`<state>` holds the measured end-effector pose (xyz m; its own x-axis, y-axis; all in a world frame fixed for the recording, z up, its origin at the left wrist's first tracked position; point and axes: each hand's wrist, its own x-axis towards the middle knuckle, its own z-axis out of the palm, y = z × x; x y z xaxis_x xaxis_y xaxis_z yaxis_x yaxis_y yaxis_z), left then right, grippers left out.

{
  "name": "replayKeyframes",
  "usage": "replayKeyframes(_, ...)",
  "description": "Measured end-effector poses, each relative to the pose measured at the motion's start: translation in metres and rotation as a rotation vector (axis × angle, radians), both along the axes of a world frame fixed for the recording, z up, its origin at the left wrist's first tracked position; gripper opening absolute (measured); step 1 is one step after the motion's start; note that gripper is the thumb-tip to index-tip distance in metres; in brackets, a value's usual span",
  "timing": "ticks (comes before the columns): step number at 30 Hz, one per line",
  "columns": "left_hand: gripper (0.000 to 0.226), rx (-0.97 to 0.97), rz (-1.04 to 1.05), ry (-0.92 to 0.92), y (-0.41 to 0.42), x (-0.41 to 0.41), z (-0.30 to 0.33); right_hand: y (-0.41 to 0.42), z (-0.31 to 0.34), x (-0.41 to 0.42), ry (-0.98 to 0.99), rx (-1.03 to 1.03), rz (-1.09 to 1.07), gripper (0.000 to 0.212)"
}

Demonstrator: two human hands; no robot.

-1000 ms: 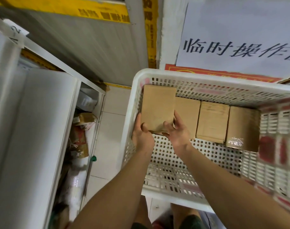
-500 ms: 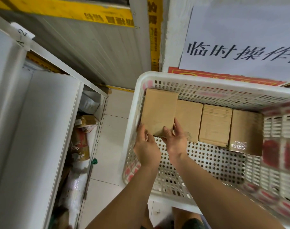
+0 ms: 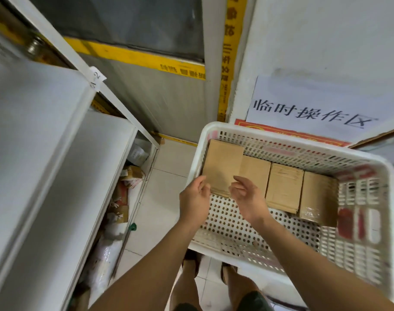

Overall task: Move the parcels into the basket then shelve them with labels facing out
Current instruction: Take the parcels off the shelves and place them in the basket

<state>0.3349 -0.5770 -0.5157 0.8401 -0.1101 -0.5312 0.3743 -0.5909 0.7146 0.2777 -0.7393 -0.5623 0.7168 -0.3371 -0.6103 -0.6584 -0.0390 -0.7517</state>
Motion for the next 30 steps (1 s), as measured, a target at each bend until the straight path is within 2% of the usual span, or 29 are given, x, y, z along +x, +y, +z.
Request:
replayKeyframes(6,0.041,0.198,-0.071,-0.188,0.068,0.004,0.106,0.033,0.132,0.031,-0.187,-0.246,0.406,0.032)
replayKeyframes(11,0.034,0.309,0.123,-0.309,0.159,-0.016,0.198,0.107,0.229,0.065,-0.331,-0.388,0.771,0.034)
replayKeyframes(13,0.031,0.362,0.207,-0.361,0.200,-0.031,0.231,0.151,0.259,0.074,-0.392,-0.396,0.874,0.035)
replayKeyframes(20,0.043,0.564,0.400,-0.522,0.346,-0.098,0.322,0.306,0.349,0.075,-0.661,-0.339,1.174,0.037)
replayKeyframes(25,0.046,0.629,0.567,-0.605,0.442,-0.161,0.366,0.417,0.411,0.048,-0.853,-0.329,1.349,0.042)
replayKeyframes(30,0.045,0.710,0.716,-0.658,0.504,-0.217,0.398,0.508,0.445,0.020,-1.030,-0.291,1.448,0.039)
